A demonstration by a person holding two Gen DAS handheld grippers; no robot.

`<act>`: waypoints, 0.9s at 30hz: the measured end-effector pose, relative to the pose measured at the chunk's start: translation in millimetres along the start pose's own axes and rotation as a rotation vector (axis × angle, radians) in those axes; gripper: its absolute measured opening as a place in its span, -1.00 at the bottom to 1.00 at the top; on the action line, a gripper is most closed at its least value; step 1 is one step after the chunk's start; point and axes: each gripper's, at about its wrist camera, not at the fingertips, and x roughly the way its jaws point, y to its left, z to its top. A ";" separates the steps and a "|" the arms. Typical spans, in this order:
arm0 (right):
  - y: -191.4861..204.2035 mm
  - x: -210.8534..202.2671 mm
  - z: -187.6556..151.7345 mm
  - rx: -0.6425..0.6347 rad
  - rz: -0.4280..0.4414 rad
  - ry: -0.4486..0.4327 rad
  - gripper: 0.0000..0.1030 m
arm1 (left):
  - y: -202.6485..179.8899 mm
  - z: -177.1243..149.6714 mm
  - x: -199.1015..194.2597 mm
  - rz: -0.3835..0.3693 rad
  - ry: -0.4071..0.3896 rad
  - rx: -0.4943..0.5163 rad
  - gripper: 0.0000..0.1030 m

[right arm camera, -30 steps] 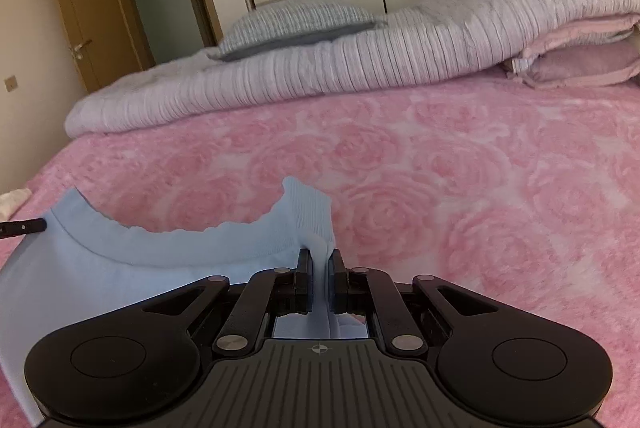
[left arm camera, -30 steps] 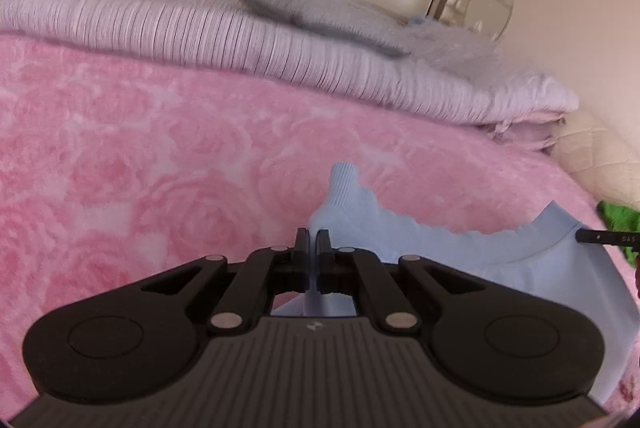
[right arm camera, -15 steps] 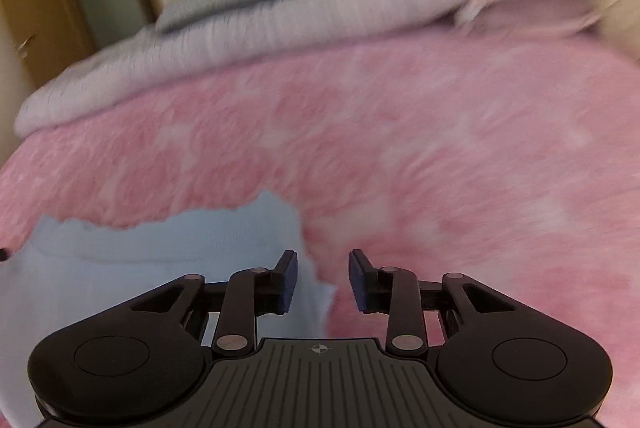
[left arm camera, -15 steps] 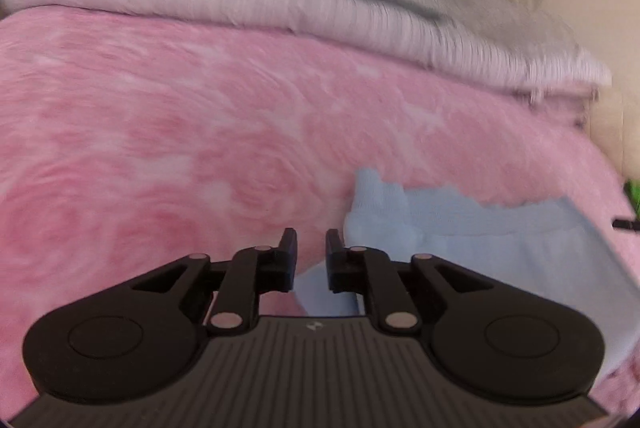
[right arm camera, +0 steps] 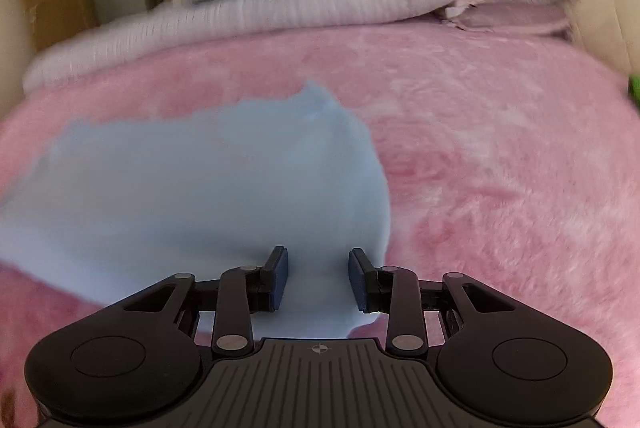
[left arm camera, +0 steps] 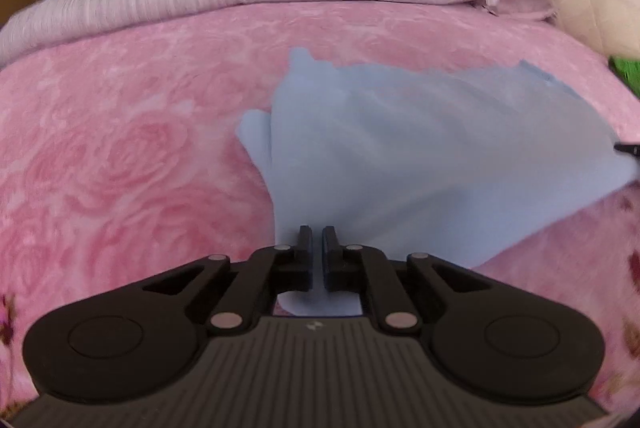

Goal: Fold clothes
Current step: 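Lay the hem over the body and open both grippers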

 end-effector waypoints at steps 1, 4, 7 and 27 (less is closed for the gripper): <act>-6.7 1.5 1.1 0.041 0.013 0.000 -0.37 | -0.4 3.8 -2.5 0.009 0.011 -0.001 -0.89; -13.5 -0.8 10.4 0.113 0.016 0.013 -0.37 | -8.9 12.0 -16.1 0.169 0.019 0.029 -0.85; -17.4 -27.7 9.4 0.248 0.032 -0.031 -0.27 | 3.0 6.0 -53.0 0.049 -0.036 -0.252 -0.58; -42.7 -1.4 -22.3 0.952 0.126 -0.004 -0.75 | 42.7 -34.9 -5.2 -0.110 -0.085 -0.995 -0.78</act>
